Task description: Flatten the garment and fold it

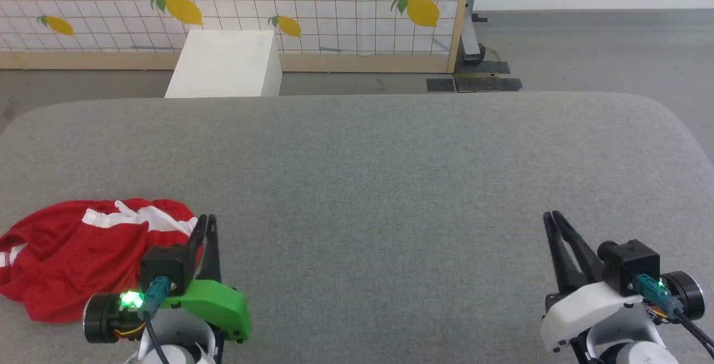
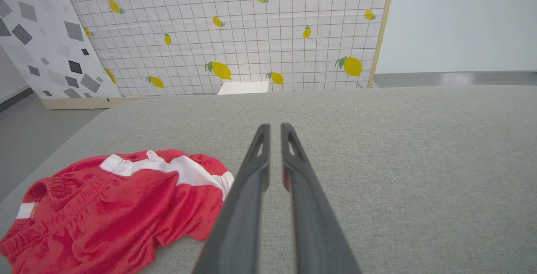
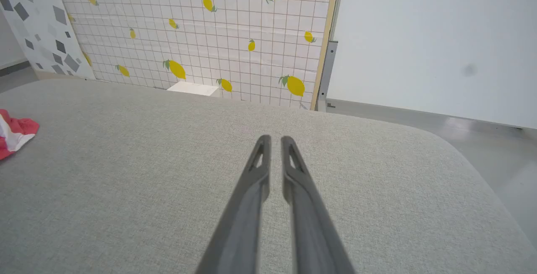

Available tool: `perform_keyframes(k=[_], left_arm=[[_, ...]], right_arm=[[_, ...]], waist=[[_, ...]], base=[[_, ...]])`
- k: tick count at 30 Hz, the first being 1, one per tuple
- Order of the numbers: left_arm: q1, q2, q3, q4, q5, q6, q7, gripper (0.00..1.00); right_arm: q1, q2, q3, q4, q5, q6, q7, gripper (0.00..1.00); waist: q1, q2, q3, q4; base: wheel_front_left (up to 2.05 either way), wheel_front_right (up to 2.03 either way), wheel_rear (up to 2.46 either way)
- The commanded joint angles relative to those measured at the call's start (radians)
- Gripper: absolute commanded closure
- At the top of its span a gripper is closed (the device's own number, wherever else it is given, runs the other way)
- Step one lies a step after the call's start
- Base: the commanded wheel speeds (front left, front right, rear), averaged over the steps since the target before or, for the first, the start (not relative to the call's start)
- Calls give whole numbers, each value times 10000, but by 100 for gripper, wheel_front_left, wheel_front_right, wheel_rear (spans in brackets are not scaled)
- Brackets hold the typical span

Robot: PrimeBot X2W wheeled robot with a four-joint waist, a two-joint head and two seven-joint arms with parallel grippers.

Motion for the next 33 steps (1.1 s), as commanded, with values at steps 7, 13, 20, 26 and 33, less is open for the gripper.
perform_keyframes(k=[7,13,20,26,33], left_arm=[[23,-1,-30,54,-80,1,-80,0],[47,-4,-46,145,-146,2,-205,0],[86,-6,-24,215,-228,17,-346,0],[118,-6,13,278,-275,15,-469,0],[155,-9,65,362,-335,13,-619,0]], right_arm=[[38,0,-17,73,103,0,-84,0],[90,0,-59,158,229,-1,-208,0],[152,0,-84,262,375,-2,-350,0],[191,0,-104,341,488,-3,-473,0],[222,0,-109,453,605,-4,-625,0]], waist=[[0,3,0,1],[0,7,-4,2],[0,12,-17,28],[0,16,-18,129],[0,21,-10,379]], base=[[0,0,0],[0,0,0],[0,0,0],[0,0,0],[0,0,0]])
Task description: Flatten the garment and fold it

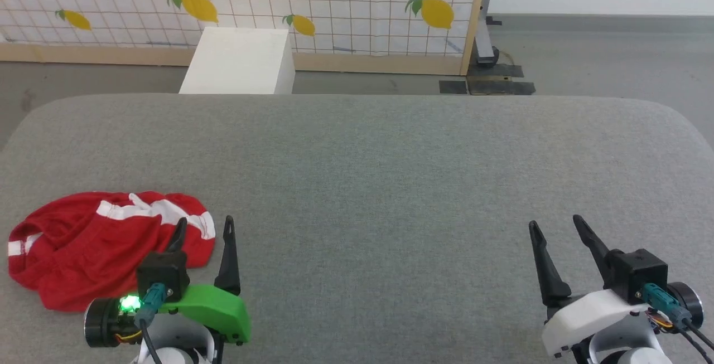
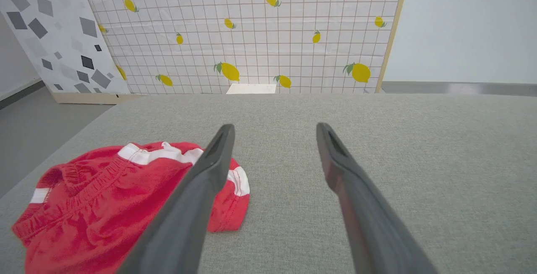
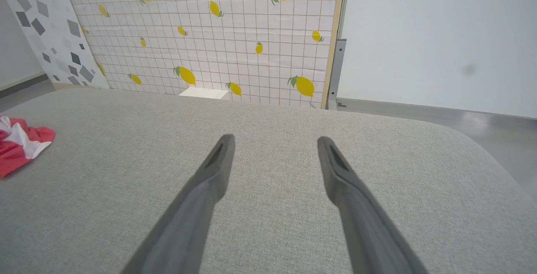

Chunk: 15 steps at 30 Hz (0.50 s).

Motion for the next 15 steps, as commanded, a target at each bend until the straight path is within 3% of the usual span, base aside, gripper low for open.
perform_keyframes(k=[1,15], left_arm=[[156,-9,45,52,-114,12,-96,0],[240,-15,128,233,-236,7,-383,0]], right_arm=[[135,0,-13,58,108,-4,-107,0],[229,0,-12,287,326,-5,-395,0]], waist=[[0,21,4,96],[0,31,-8,851]], base=[[0,0,0],[0,0,0]])
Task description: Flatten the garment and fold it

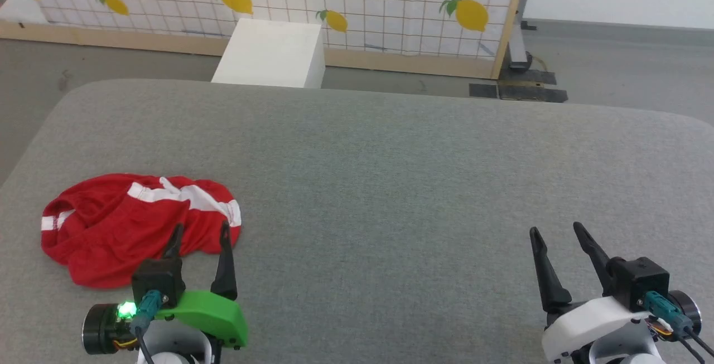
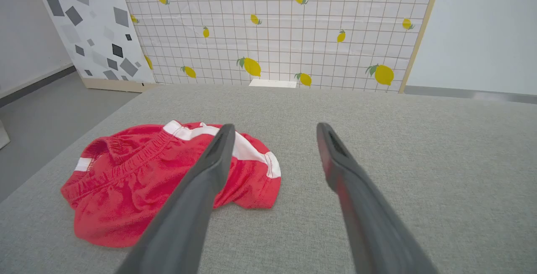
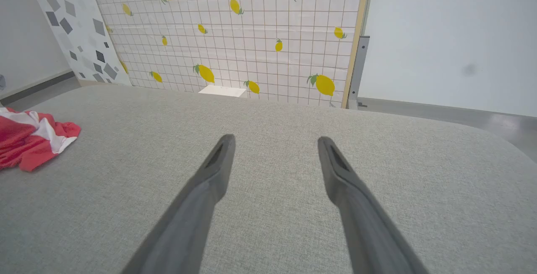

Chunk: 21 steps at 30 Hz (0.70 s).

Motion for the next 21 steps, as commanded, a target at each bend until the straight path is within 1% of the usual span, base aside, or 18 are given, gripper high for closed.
perform_keyframes(k=[1,21], left_arm=[[176,-15,26,52,-100,9,-102,0],[332,-24,145,291,-304,59,-512,0]], right_arm=[[112,0,-13,67,112,-5,-109,0],[222,1,4,432,438,-8,-521,0]], waist=[[0,32,-9,183],[0,46,-47,1447]], base=[[0,0,0],[0,0,0]])
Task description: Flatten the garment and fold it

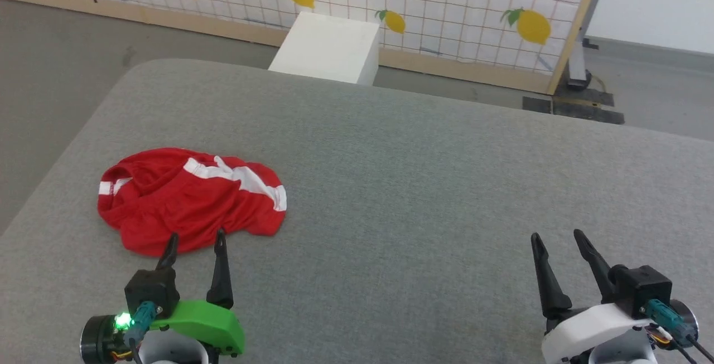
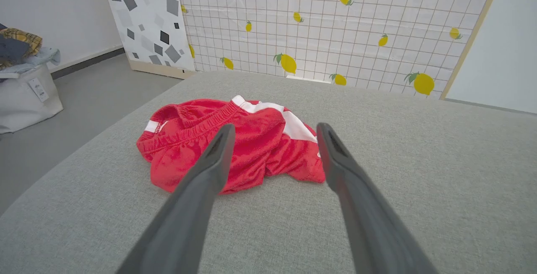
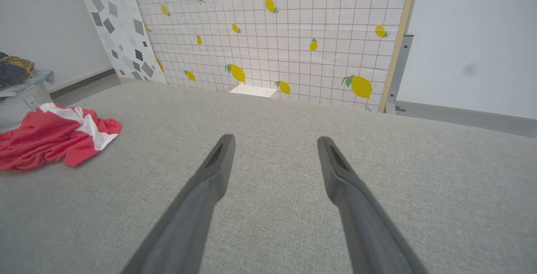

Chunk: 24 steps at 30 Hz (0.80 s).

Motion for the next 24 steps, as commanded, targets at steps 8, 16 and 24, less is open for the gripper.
perform_keyframes(k=[8,16,24], left_arm=[[180,-27,88,109,-90,68,-250,0],[240,-30,113,179,-159,93,-414,0],[277,-33,156,261,-234,107,-582,0]], right_arm=[[200,1,-1,202,201,-9,-275,0],[240,1,17,327,297,-10,-440,0],[270,1,24,470,395,-11,-609,0]], waist=[[-1,52,-13,590],[-1,57,-20,987],[-1,63,-25,1334]], base=[[0,0,0],[0,0,0],[0,0,0]])
